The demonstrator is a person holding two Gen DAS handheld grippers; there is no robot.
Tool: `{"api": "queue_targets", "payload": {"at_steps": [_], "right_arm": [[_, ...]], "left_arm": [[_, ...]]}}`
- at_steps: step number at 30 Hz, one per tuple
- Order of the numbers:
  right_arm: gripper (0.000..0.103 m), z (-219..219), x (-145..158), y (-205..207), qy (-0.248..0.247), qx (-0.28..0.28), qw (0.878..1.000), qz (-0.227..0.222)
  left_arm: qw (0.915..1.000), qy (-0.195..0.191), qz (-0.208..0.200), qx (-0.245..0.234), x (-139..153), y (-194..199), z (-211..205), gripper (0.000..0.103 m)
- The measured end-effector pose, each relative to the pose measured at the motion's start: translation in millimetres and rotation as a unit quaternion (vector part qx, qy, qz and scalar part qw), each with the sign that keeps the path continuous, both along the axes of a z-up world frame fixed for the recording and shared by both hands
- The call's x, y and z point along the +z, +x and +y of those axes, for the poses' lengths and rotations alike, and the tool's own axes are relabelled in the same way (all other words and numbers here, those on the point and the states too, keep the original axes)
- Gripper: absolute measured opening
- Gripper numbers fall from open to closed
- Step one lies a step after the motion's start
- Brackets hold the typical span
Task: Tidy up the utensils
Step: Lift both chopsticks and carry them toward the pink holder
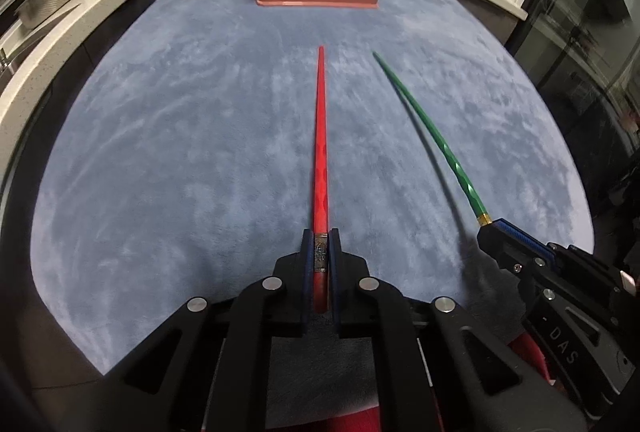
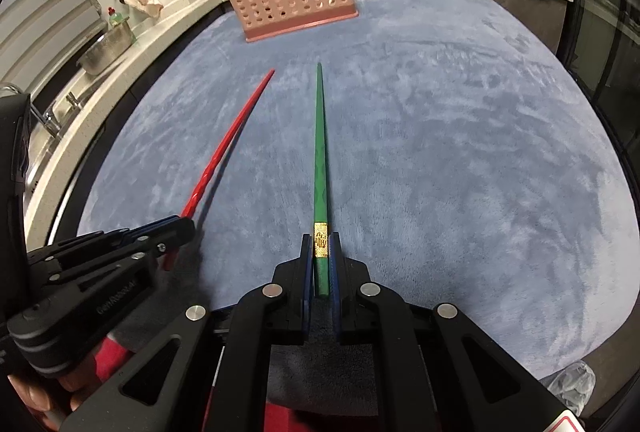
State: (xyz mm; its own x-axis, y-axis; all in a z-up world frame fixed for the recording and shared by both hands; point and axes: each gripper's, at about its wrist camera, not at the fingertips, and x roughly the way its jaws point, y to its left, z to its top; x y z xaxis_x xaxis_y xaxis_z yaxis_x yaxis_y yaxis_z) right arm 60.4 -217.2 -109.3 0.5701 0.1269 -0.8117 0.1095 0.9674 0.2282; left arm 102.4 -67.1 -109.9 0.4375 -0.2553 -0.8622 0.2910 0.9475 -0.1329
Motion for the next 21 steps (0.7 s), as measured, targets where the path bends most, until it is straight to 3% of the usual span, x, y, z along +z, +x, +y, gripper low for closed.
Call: {"api": "queue_targets", "payload": {"at_steps": [8, 21], "right_arm": [[0.007, -11, 35, -1, 0.017, -0.012, 0.999, -0.041], [0.007, -30, 119, 21, 0.020, -0.022, 0.990, -0.135]], "left_arm": [[0.9989, -0.022, -0.037, 0.016, 44, 5, 13, 0.007], [0.9932, -0.043, -0.104, 0.028, 113, 31, 21, 0.007]]}}
